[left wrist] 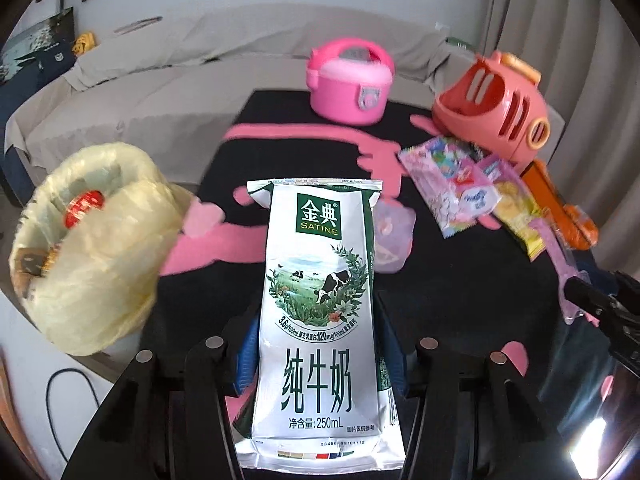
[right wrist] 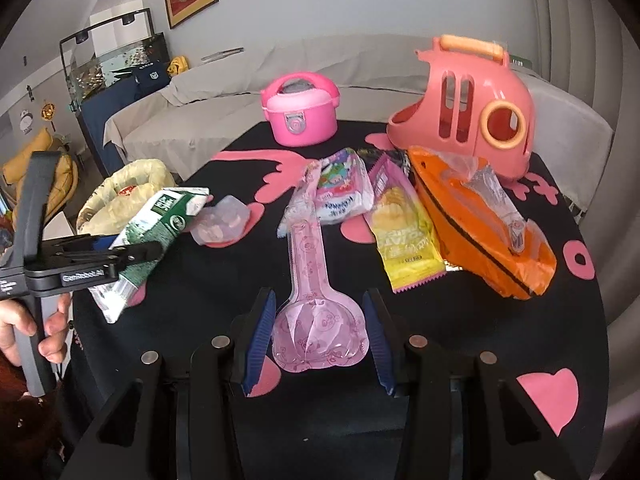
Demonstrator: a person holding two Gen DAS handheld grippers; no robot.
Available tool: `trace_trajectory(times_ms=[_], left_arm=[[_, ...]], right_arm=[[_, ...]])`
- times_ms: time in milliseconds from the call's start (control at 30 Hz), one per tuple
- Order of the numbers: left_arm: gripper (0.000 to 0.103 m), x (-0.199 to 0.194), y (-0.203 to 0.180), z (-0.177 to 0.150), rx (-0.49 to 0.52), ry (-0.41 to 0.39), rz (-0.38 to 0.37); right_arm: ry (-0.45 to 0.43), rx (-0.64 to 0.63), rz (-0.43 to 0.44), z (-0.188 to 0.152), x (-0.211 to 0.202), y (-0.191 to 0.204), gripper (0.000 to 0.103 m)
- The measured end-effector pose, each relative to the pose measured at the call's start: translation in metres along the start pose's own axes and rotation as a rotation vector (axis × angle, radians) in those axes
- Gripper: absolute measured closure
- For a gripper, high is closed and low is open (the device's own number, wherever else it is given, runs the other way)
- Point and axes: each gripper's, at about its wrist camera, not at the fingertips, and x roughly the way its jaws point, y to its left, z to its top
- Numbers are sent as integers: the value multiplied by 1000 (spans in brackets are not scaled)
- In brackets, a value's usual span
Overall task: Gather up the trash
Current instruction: 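Carry the milk carton and pink scoop in both tools over the yellow trash bag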
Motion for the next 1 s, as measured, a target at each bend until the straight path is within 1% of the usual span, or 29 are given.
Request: trace_trajectory(times_ms=[167, 300, 433, 467, 533, 633, 733, 867, 933, 1000], left_arm=[[51, -41, 13, 6, -23, -83, 17], [51, -76, 28, 12, -33, -171, 43], [51, -106, 55, 13, -73, -237, 77], [51, -114, 66, 13, -87, -253, 96], [51, -122, 81, 12, -113, -272, 122], [51, -138, 116, 8, -169, -299, 169], [51, -149, 143, 4, -198, -314, 213], [51, -159, 188, -1, -252, -329, 270], [51, -158, 207, -3, -280, -325, 275], [51, -153, 227, 0, -314, -316, 259]], right_arm=[[-44, -37, 3, 14, -13, 16, 61], [-89, -91, 11, 30, -26, 38, 61], [-137, -143, 40, 48, -36, 64, 61], [-152, -161, 54, 55, -39, 73, 61], [-168, -187, 77, 64, -40, 89, 61], [-182, -219, 122, 77, -38, 113, 61], [-193, -260, 168, 89, -34, 142, 61], [-195, -325, 218, 104, -16, 184, 61], [-189, -355, 233, 112, -2, 201, 61], [-179, -374, 249, 119, 10, 213, 61]])
